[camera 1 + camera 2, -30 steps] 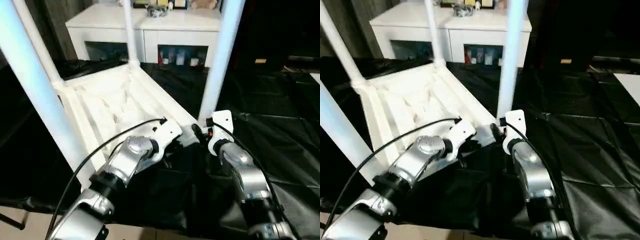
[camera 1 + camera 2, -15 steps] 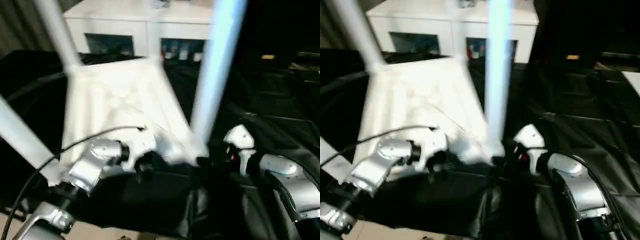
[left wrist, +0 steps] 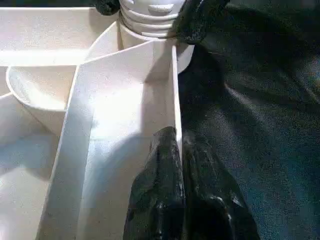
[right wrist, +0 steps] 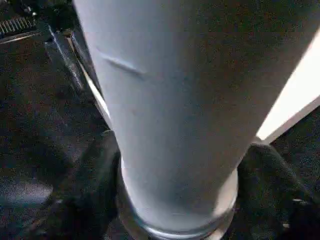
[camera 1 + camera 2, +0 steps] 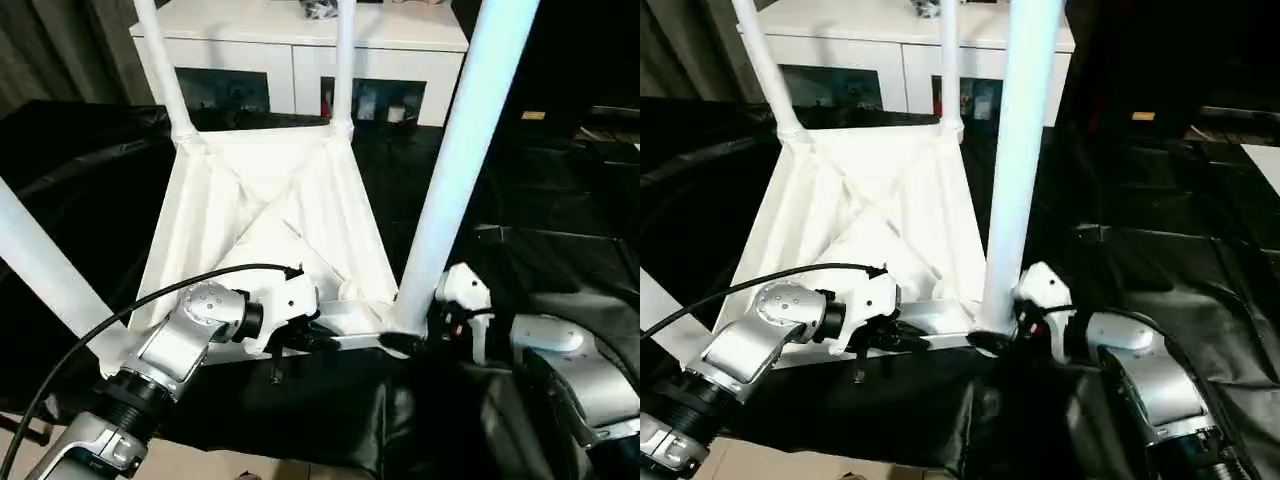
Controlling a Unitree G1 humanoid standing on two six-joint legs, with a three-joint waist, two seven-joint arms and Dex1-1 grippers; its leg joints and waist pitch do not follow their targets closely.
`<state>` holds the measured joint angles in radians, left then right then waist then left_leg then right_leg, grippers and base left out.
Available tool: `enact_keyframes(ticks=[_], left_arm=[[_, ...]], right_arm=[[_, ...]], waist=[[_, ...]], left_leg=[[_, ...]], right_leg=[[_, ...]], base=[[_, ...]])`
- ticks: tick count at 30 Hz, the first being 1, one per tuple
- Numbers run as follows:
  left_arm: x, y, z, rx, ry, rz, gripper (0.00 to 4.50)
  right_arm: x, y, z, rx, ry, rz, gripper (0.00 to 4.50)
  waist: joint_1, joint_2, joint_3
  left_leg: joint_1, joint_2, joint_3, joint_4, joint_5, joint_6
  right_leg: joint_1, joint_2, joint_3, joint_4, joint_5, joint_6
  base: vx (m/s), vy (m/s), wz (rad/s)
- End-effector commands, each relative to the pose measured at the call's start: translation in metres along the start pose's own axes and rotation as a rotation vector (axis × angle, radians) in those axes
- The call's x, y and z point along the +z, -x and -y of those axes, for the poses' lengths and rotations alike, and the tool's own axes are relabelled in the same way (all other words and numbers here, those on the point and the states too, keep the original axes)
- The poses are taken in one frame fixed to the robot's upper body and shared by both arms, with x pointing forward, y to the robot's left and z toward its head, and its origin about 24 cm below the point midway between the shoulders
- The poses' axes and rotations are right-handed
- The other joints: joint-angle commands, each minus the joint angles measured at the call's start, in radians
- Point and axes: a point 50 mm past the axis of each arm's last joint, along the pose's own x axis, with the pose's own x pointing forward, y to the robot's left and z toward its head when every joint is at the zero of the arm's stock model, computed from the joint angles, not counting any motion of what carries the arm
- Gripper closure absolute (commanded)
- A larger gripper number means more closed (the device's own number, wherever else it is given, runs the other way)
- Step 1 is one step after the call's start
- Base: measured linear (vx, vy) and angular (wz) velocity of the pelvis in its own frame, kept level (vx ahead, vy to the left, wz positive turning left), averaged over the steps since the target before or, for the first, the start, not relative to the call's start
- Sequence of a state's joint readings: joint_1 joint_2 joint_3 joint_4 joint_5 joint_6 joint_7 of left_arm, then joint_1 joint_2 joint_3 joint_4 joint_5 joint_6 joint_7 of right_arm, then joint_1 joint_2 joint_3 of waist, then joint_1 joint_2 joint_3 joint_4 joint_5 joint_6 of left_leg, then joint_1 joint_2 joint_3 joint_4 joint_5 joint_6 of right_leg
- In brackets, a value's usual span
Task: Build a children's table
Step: Rotate leg to tighten
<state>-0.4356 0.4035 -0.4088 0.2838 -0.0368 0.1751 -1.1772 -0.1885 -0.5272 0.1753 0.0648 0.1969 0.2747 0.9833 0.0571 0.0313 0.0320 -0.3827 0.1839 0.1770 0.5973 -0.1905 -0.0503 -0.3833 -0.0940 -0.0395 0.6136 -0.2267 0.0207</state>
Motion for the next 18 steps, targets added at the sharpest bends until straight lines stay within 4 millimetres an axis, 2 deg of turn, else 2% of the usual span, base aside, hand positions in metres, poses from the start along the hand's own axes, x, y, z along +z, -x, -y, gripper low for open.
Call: enact_keyframes(ticks=[1, 8, 10, 11, 13, 14, 15, 16, 17, 18], left_arm=[[0.003, -0.002, 0.004, -0.032, 0.0, 0.037, 4.5], [0.003, -0.001, 0.003, -0.025, 0.002, 0.039, 4.5], [0.002, -0.004, 0.002, 0.001, 0.017, 0.043, 4.5], [0.0, -0.007, -0.001, 0.037, 0.027, 0.031, 4.5], [-0.003, -0.013, -0.006, 0.117, 0.048, 0.002, 4.5], [-0.003, -0.013, -0.006, 0.117, 0.048, 0.002, 4.5], [-0.003, -0.023, -0.012, 0.203, 0.085, 0.005, 4.5], [-0.001, -0.029, -0.015, 0.241, 0.109, 0.013, 4.5], [0.0, -0.029, -0.015, 0.241, 0.109, 0.014, 4.5], [0.002, -0.035, -0.016, 0.264, 0.129, 0.02, 4.5]], right_arm=[[-0.002, 0.002, 0.001, -0.001, 0.008, -0.023, 1.64], [0.001, 0.0, 0.002, -0.005, -0.011, 0.019, 1.78], [0.0, -0.005, 0.002, -0.049, -0.043, 0.045, 1.78], [-0.003, -0.011, 0.007, -0.135, -0.055, 0.045, 1.78], [-0.008, -0.022, 0.015, -0.305, -0.108, 0.048, 1.78], [-0.008, -0.022, 0.015, -0.305, -0.108, 0.048, 1.78], [-0.012, -0.031, 0.023, -0.504, -0.211, 0.071, 1.78], [-0.014, -0.036, 0.025, -0.59, -0.271, 0.081, 1.78], [-0.014, -0.036, 0.025, -0.591, -0.272, 0.081, 1.78], [-0.015, -0.04, 0.026, -0.649, -0.314, 0.087, 1.78]], waist=[[-0.001, -0.017, -0.052], [-0.002, -0.017, -0.053], [-0.002, -0.017, -0.053], [-0.003, -0.016, -0.052], [-0.015, -0.017, -0.046], [-0.015, -0.017, -0.046], [-0.025, -0.019, -0.04], [-0.03, -0.017, -0.038], [-0.035, -0.019, -0.036], [-0.034, -0.022, -0.039]], left_leg=[[0.015, 0.041, -0.007, -0.066, -0.099, 0.104], [0.016, 0.041, -0.007, -0.065, -0.104, 0.101], [0.016, 0.041, -0.006, -0.064, -0.1, 0.104], [0.015, 0.04, -0.006, -0.064, -0.1, 0.099], [0.015, 0.038, -0.006, -0.072, -0.155, 0.063], [0.015, 0.038, -0.006, -0.072, -0.155, 0.063], [0.018, 0.037, -0.008, -0.08, -0.215, 0.026], [0.018, 0.036, -0.009, -0.083, -0.239, 0.013], [0.02, 0.034, -0.012, -0.087, -0.277, -0.014], [0.021, 0.034, -0.014, -0.088, -0.288, -0.025]], right_leg=[[0.042, -0.043, 0.031, -0.055, 0.064, -0.28], [0.043, -0.042, 0.031, -0.054, 0.053, -0.283], [0.042, -0.042, 0.031, -0.053, 0.058, -0.286], [0.04, -0.042, 0.031, -0.054, 0.052, -0.288], [0.038, -0.041, 0.029, -0.063, -0.04, -0.274], [0.038, -0.041, 0.029, -0.063, -0.04, -0.274], [0.036, -0.042, 0.03, -0.073, -0.15, -0.254], [0.033, -0.041, 0.03, -0.076, -0.191, -0.245], [0.032, -0.043, 0.03, -0.084, -0.276, -0.218], [0.033, -0.044, 0.03, -0.087, -0.31, -0.193]], base=[[0.0, 0.0, 0.0], [0.0, 0.0, 0.0], [0.0, 0.0, 0.0], [0.0, 0.0, 0.0], [0.0, 0.0, 0.0], [0.0, 0.0, 0.0], [0.0, 0.0, 0.0], [0.0, 0.0, 0.0], [0.0, 0.0, 0.0], [0.0, 0.0, 0.0]])
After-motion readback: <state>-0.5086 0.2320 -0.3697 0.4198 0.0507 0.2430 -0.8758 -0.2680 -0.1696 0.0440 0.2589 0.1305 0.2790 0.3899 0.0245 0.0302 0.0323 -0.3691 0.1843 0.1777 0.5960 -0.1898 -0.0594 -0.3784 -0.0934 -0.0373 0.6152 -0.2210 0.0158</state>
